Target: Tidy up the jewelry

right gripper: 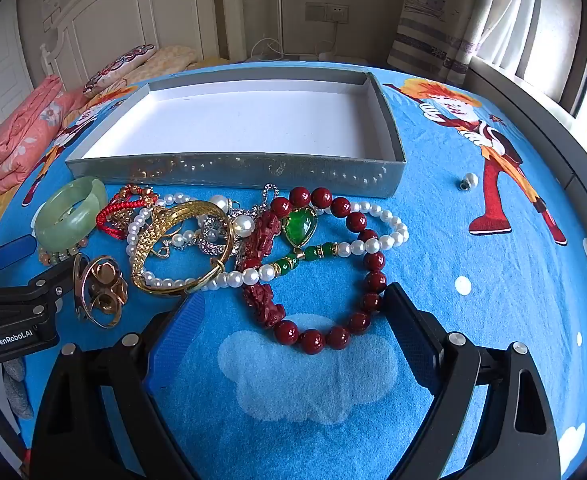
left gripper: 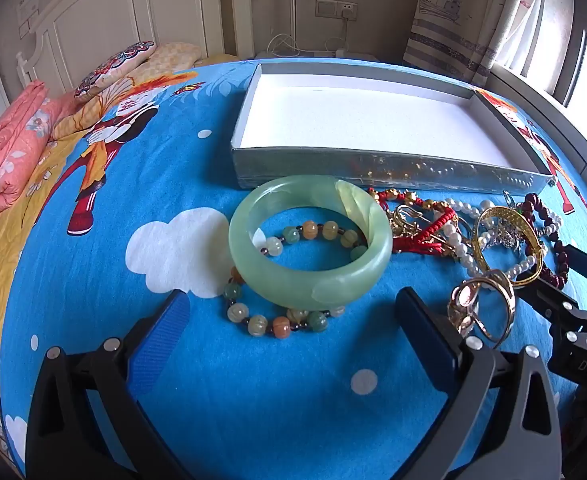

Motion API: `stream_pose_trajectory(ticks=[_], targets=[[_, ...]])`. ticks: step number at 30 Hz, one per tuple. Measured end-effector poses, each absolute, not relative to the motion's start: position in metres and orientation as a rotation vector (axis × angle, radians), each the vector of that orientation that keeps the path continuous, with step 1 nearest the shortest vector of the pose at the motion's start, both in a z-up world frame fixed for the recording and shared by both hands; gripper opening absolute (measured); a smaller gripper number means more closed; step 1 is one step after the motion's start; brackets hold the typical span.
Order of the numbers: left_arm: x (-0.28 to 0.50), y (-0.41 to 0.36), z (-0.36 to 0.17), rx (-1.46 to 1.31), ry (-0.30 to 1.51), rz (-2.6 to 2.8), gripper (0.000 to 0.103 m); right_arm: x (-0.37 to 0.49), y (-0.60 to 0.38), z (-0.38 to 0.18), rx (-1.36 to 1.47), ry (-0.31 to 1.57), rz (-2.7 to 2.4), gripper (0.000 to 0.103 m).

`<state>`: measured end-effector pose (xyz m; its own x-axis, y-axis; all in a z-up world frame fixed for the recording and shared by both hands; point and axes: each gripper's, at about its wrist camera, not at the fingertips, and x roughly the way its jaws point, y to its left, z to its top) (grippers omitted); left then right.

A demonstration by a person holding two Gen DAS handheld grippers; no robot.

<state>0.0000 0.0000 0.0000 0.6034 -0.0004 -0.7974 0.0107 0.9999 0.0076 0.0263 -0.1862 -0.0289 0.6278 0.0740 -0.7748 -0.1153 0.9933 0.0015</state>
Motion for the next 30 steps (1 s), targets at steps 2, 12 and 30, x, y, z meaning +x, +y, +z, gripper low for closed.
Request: stream_pose_trajectory(ticks=[2, 12, 30], targets=[[0.0000, 0.0000, 0.0000, 0.012, 0.924, -0.006, 0.101, 0.0263, -0.1862, -0.0288, -0.050, 0.885, 0.109, 0.087], [0.0004, 0.0002, 0.0002, 0.012, 0.924, -0.007, 0.101, 0.0263, -0.1862, -0.0288, -0.050, 0.885, 0.108, 0.087], [0.0000, 0.0000, 0.0000, 0.012, 0.923, -0.006, 0.101, 0.0249, -0.1842, -0.0274, -0.049, 0.886, 0.108, 0.087]])
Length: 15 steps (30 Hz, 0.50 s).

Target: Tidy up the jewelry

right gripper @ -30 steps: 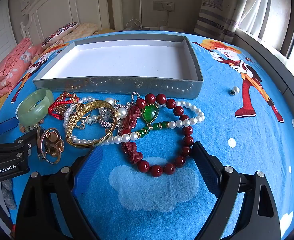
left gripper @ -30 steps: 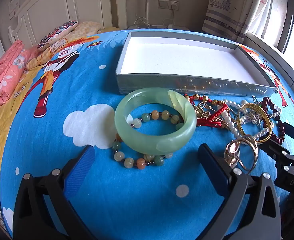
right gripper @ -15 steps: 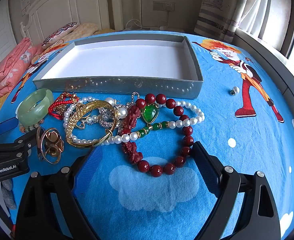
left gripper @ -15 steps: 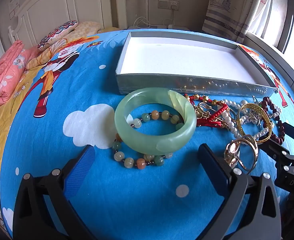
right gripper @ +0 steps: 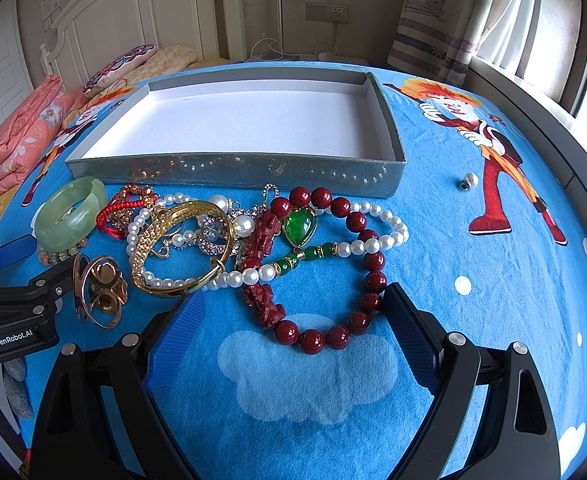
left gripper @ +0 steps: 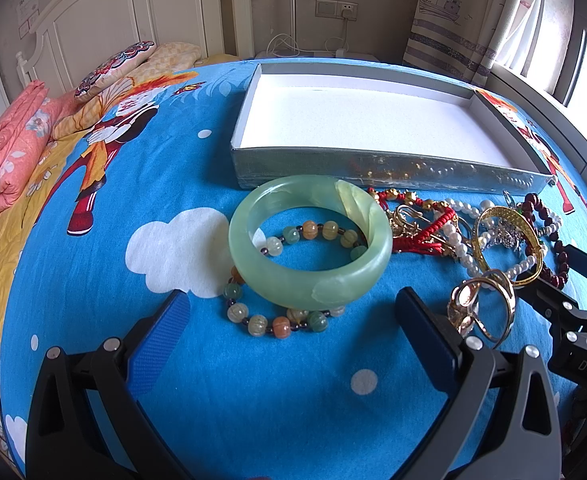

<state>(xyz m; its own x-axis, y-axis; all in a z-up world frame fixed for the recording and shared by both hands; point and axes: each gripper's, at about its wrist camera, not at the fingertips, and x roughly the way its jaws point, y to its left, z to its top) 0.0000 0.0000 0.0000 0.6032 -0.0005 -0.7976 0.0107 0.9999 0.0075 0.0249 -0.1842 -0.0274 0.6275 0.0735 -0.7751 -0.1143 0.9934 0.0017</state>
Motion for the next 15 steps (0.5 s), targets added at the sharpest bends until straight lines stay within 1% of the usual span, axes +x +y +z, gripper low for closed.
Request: stream_pose_trajectory(ticks=[6, 7, 8, 11, 15], targets=[[-0.001, 0.001, 0.000, 0.019, 0.931, -0.017, 0.101, 0.023, -0.182, -0.024, -0.042, 0.888, 0.118, 0.087], [-0.002, 0.002, 0.001, 0.024, 0.937, -0.027, 0.101, 0.024, -0.179, -0.023, -0.048, 0.891, 0.136, 0.095], [-0.002, 0.002, 0.001, 0.030, 0.943, -0.041, 0.101, 0.026, -0.179, -0.024, -0.045, 0.913, 0.187, 0.099], [-0.009, 0.007, -0.002, 0.049, 0.955, -0.090, 0.101, 0.022, -0.180, -0.023, -0.088, 0.933, 0.226, 0.099], [-0.025, 0.017, 0.002, 0.009, 0.933, -0.144, 0.101, 0.007, -0.194, -0.021, -0.014, 0.933, 0.267, 0.099]])
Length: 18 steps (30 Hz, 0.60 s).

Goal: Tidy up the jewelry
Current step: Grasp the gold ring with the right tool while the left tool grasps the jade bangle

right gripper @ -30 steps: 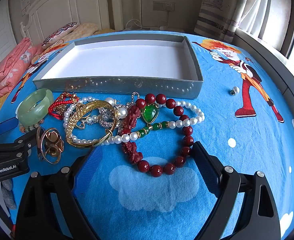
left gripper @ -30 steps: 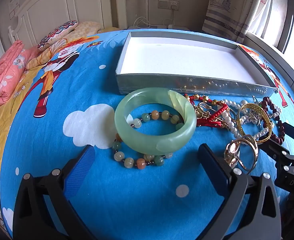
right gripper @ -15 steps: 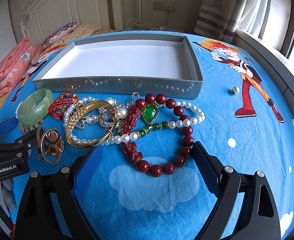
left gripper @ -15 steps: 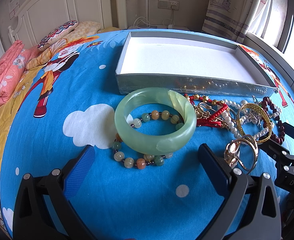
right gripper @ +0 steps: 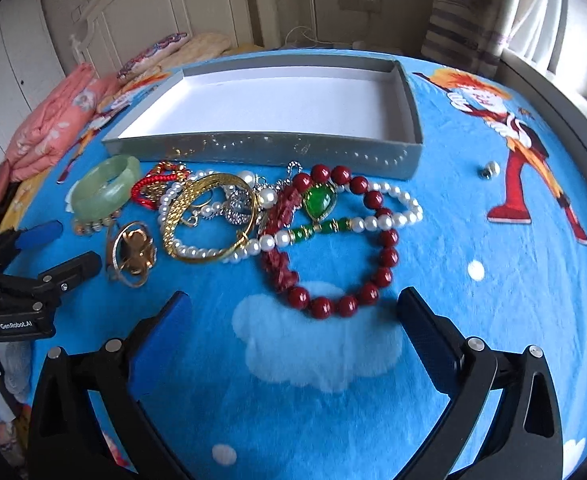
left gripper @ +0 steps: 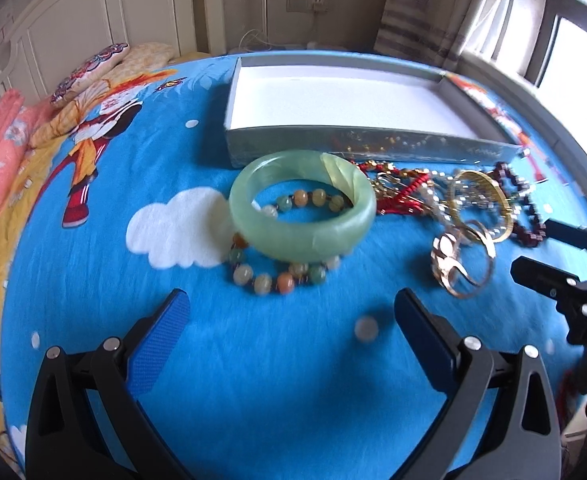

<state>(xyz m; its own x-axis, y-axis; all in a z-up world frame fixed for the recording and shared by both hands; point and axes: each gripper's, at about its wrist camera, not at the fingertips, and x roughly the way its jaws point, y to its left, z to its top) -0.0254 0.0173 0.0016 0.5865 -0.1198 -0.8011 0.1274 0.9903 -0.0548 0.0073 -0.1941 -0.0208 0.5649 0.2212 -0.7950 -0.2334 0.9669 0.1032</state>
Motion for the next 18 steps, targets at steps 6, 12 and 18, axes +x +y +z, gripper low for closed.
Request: stream_pose_trajectory(ticks=[6, 12, 18], targets=[[-0.049, 0.056, 0.011, -0.209, 0.870, -0.208, 0.101, -0.026, -0.198, -0.002, 0.026, 0.805, 0.324, 0.087], [-0.073, 0.078, 0.027, -0.233, 0.771, -0.110, 0.100, -0.039, -0.154, 0.011, 0.014, 0.779, 0.491, 0.068], [-0.080, 0.084, 0.035, -0.190, 0.737, -0.074, 0.100, -0.030, -0.122, 0.004, -0.006, 0.830, 0.501, 0.052]])
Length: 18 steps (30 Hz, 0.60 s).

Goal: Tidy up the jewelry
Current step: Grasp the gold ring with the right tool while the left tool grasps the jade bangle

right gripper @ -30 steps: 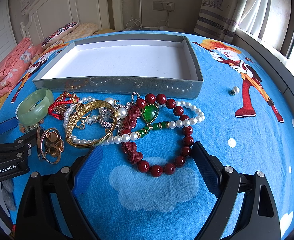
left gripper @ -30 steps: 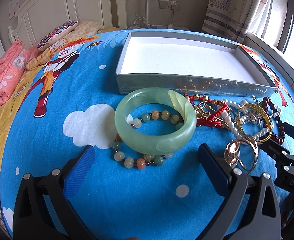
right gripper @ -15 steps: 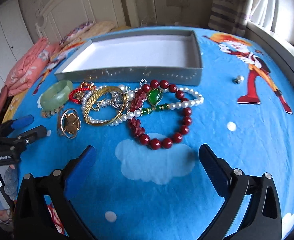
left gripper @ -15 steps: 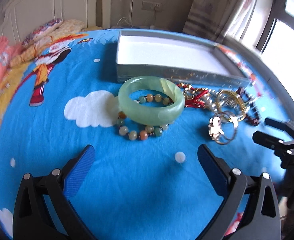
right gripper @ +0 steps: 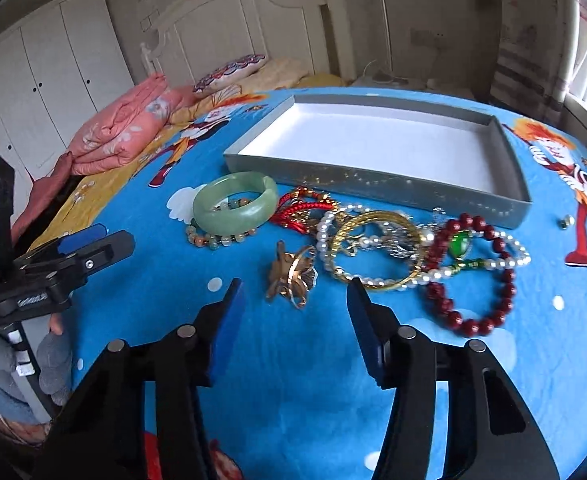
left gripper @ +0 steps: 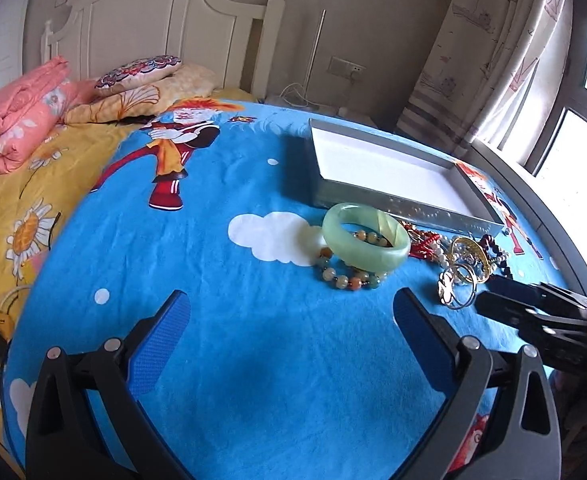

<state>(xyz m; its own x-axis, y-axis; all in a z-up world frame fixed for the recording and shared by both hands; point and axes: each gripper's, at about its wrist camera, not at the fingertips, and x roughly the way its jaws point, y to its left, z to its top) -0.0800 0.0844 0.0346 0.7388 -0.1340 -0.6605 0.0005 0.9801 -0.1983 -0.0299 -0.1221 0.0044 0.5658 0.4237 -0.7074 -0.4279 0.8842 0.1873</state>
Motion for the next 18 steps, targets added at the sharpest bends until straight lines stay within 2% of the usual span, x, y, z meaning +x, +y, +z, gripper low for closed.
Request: stream_pose_trajectory(ticks=[4, 6, 8, 13, 18], targets=[[-0.073, 0.077, 0.035, -0.168, 0.759, -0.102, 0.095, -0.016, -0.111, -0.005, -0.011, 0.857, 0.484, 0.049], [-0.067, 0.071, 0.034, -0.160, 0.772, -0.113, 0.095, -0.011, -0.108, -0.009, -0.015, 0.865, 0.479, 0.037], [-0.061, 0.066, 0.035, -0.157, 0.782, -0.130, 0.095, -0.009, -0.109, -0.012, -0.013, 0.866, 0.485, 0.021], [-0.042, 0.043, 0.036, -0.076, 0.806, -0.159, 0.095, -0.020, -0.116, -0.008, -0.018, 0.806, 0.494, 0.016], [-0.018, 0.024, 0.032, -0.023, 0.838, -0.205, 0.096, -0.031, -0.132, 0.000, 0.000, 0.763, 0.496, 0.015]])
